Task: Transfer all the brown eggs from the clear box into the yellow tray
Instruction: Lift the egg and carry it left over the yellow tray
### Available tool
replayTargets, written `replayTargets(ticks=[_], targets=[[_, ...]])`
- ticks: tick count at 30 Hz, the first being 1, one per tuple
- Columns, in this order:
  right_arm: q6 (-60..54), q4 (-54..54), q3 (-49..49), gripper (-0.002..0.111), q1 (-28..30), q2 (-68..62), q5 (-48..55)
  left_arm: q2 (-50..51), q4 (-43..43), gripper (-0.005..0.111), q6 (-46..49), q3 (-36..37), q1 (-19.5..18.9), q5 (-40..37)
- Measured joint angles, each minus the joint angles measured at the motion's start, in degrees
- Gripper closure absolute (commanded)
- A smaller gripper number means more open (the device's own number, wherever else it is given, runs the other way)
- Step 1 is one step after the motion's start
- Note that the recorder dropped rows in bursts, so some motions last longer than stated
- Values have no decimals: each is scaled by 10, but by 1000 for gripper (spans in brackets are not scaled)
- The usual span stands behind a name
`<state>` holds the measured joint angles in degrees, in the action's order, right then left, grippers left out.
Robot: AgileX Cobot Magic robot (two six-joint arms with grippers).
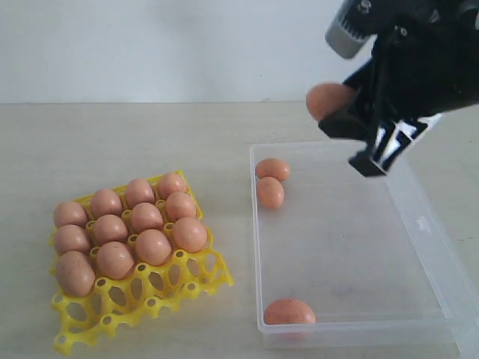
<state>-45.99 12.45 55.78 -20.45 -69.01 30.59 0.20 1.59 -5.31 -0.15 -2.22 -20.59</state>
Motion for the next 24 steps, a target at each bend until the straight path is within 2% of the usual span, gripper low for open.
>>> replayTargets(ticks=[2, 4, 8, 12, 14, 20, 24], targets=[[94, -6, 0, 108, -15, 2, -83, 0, 0, 103, 0, 0, 0, 0], [179, 40, 0, 108, -30, 5, -180, 0, 0, 103, 0, 0, 0, 0], [239, 123, 0, 108, -73, 4, -320, 0, 0, 103, 0, 0, 0, 0], [342, 127, 0, 108, -132, -15, -450, 0, 0, 103, 0, 0, 0, 0], [439, 54, 0, 108, -156, -33, -514, 0, 0, 103, 0, 0, 0, 0], [923, -353, 18, 108, -175, -150, -772, 0, 0, 103, 0, 0, 0, 0], [1093, -503, 50, 108, -179, -271, -906, 0, 0, 103, 0, 0, 0, 0]])
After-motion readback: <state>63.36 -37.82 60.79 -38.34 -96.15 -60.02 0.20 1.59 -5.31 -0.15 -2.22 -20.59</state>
